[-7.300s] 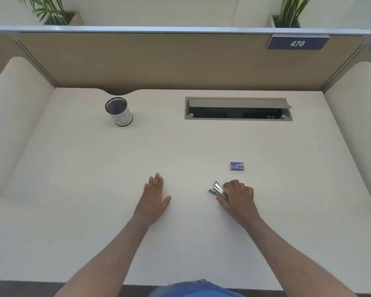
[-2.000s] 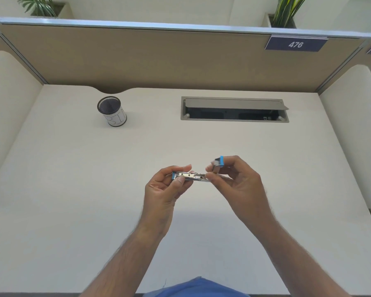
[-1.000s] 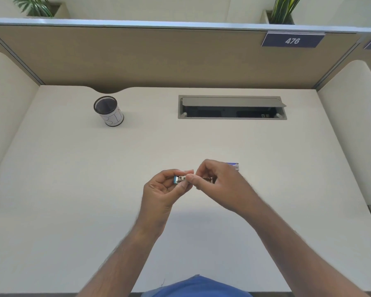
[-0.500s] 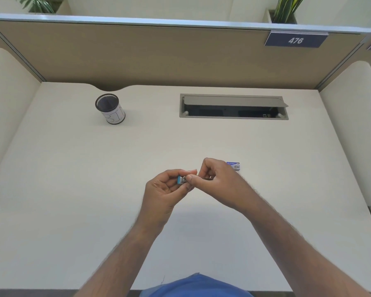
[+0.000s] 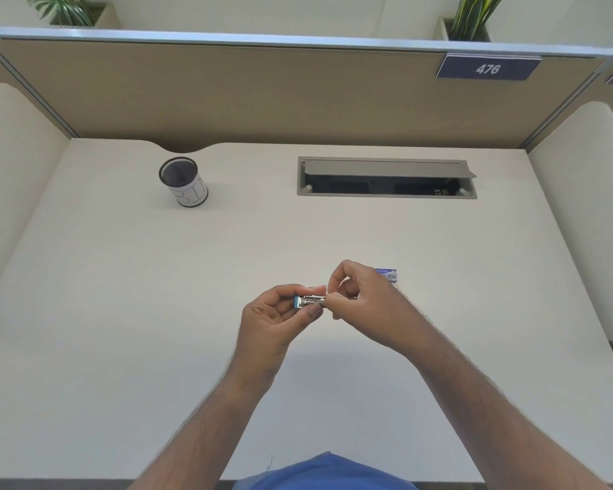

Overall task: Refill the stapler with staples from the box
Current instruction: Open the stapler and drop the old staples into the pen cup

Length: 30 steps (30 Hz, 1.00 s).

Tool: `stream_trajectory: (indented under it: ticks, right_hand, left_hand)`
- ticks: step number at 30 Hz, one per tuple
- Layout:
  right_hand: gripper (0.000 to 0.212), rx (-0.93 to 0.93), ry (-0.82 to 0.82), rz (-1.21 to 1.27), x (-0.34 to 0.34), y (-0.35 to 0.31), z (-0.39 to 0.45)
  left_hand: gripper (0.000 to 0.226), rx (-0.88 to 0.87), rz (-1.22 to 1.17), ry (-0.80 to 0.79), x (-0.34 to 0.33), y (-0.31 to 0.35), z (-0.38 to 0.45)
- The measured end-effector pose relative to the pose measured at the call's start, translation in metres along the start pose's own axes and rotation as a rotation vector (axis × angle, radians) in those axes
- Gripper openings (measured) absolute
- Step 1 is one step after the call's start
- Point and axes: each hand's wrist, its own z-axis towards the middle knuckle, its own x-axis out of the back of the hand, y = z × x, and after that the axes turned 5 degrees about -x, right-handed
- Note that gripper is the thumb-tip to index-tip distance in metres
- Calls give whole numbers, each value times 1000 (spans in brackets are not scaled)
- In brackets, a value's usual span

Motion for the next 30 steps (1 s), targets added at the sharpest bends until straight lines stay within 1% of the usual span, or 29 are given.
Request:
stream_trajectory:
  ticks: [5, 7, 9, 14, 16, 20, 25, 28, 30]
  right_hand:
    - [7, 69, -59, 29, 6, -3, -3]
    - [11, 107, -74, 37, 8, -5, -5]
    - [18, 130, -81, 28, 8, -6, -5]
    - [22, 161, -69, 17, 11, 0, -3]
    - [22, 154, -69, 16, 12, 1, -3]
    - [19, 157, -88, 39, 14, -2, -3]
    - [22, 153, -122, 55, 20, 1, -3]
    - [15, 169, -149, 51, 22, 5, -3]
    - [13, 188, -156, 17, 21, 8, -2]
  left_hand:
    - [17, -13, 13, 6, 2, 1, 1]
    - [18, -19, 1, 17, 3, 1, 2]
    - [18, -19, -10, 25, 2, 1, 3]
    - [20, -35, -37, 24, 0, 5, 7]
    - [22, -37, -30, 20, 1, 5, 8]
    - [19, -24, -10, 22, 3, 2, 9]
    - [21, -18, -21, 35, 5, 3, 8]
    - [18, -13, -42, 54, 8, 1, 8]
    - [22, -14, -58, 64, 10, 1, 7]
